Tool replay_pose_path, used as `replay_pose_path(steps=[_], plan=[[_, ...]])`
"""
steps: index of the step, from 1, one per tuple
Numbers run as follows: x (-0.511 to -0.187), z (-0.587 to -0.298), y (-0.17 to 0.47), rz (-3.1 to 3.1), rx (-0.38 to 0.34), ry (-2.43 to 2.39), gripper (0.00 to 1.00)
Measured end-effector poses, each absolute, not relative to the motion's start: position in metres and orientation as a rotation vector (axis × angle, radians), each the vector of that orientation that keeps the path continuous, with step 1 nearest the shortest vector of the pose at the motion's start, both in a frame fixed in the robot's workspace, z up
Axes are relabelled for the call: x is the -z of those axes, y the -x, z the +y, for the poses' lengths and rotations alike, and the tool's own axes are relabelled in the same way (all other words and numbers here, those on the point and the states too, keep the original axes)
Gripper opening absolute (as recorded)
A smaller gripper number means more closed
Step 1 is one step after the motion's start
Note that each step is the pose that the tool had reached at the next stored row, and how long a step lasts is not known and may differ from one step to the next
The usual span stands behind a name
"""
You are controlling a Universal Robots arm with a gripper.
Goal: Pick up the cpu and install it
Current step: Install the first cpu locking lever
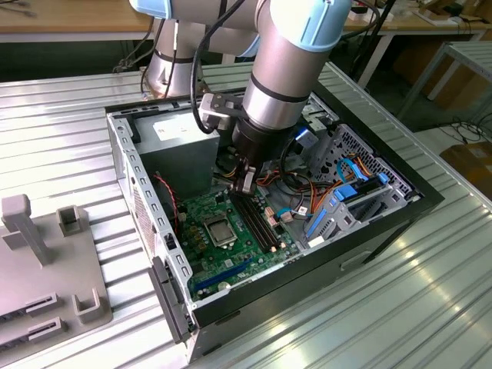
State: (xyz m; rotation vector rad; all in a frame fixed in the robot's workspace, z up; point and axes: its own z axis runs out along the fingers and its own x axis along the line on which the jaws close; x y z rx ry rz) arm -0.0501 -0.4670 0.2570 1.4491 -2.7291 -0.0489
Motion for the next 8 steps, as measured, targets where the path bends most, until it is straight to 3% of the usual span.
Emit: replay_pose_path(steps=[8], plan=[[-0.257,-0.467,0.0464,-2.729,0.049,-1.449,0.11]])
